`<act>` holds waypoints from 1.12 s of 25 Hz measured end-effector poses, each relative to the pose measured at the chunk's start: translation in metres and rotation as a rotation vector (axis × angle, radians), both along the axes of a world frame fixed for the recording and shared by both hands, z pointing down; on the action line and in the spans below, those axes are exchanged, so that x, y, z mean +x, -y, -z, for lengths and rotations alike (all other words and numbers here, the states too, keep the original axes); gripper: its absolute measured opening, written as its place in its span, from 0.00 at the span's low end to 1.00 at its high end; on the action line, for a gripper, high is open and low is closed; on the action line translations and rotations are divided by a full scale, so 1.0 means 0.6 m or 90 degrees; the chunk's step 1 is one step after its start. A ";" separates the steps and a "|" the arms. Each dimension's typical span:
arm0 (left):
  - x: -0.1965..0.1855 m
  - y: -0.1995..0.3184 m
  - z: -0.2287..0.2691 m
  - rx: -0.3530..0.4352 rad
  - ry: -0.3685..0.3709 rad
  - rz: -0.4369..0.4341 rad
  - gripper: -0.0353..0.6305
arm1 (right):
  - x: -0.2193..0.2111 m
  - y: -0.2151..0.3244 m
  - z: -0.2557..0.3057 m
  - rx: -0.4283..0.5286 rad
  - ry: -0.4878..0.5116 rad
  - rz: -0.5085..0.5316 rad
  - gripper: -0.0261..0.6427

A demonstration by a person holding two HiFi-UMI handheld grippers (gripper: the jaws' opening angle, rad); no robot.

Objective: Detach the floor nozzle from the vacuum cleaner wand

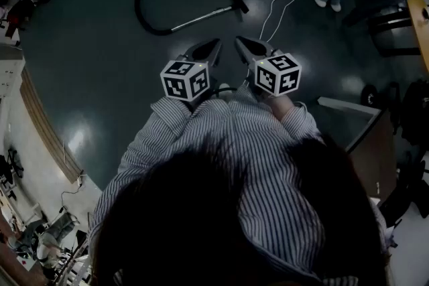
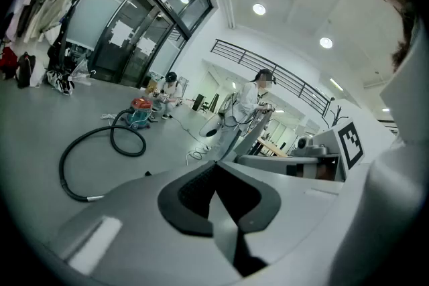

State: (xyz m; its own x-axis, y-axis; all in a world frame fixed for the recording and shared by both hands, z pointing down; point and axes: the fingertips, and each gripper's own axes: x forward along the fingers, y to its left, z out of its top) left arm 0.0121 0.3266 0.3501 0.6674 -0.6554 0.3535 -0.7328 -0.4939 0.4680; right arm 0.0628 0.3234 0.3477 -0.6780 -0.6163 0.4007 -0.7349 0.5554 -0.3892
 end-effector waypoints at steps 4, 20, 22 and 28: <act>-0.003 -0.002 -0.011 -0.014 -0.004 -0.003 0.06 | -0.011 -0.002 -0.009 -0.007 0.000 0.007 0.04; 0.015 0.020 -0.022 -0.031 -0.001 0.012 0.06 | -0.003 0.013 -0.026 -0.033 -0.008 0.016 0.04; 0.015 0.034 -0.024 -0.032 -0.001 0.026 0.06 | 0.010 0.029 -0.026 -0.035 0.007 0.003 0.04; 0.019 0.068 -0.035 -0.034 0.017 0.061 0.06 | 0.053 0.075 -0.026 -0.049 0.075 -0.027 0.04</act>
State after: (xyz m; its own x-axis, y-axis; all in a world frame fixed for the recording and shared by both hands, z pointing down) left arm 0.0233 0.2859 0.3711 0.5923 -0.6959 0.4061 -0.7880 -0.3955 0.4718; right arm 0.0945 0.2783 0.3631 -0.6972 -0.6156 0.3673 -0.7038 0.4904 -0.5141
